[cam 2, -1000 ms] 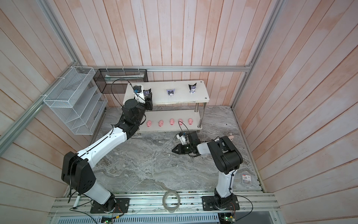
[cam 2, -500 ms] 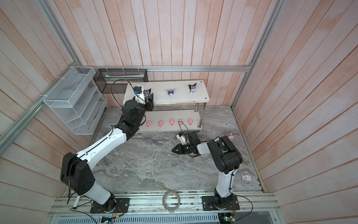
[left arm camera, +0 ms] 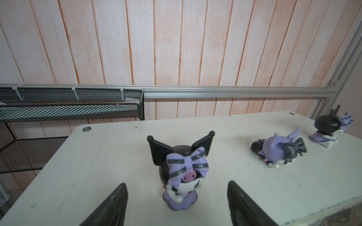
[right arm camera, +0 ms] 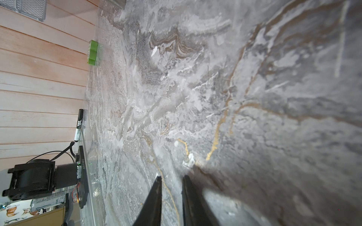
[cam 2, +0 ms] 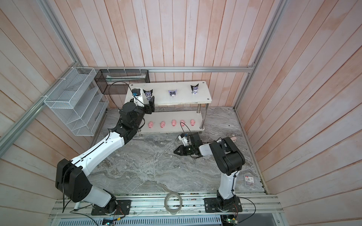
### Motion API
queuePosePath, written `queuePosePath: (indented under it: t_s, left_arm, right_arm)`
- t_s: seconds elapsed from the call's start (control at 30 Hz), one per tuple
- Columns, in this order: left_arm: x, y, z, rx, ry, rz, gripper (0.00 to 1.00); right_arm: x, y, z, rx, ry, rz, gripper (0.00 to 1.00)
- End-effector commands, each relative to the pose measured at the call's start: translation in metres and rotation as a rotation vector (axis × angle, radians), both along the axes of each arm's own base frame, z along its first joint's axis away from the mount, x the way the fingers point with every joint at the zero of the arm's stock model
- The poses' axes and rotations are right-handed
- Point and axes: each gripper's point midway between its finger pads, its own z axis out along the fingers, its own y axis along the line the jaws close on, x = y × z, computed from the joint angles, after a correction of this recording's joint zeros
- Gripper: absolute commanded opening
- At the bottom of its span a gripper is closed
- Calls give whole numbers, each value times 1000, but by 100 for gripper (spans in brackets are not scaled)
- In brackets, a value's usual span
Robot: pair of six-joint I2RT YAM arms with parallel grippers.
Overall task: Organize plastic toys on shelves
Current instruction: Reset both arms
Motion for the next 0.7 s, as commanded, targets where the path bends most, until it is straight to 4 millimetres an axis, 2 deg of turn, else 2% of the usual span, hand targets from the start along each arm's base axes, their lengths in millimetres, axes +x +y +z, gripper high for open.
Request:
queuePosePath:
  t_s: [0.0,0.2,0.37,0.53,0.67]
  left_arm:
    - [-14,3,14,-34,-19,-37,81]
    - [-34,3,35,-98,-45,-100,81]
    - [-59,12,60,-138,-88,-125,81]
    - [-91,30,78,-148,-114,-121,82]
    - [-111,56,71,-121,-104,-42,82]
  right_arm:
    - [-16,-13,-37,-111,116,-30,22]
    - [-15,-13,-37,-113,119,-30,22]
    - [-14,-12,-35,-111,114,-28,21]
    - [-15,-13,-33,-114,113,-33,22]
    - [-19,-18,-24,-117,95,-49,21]
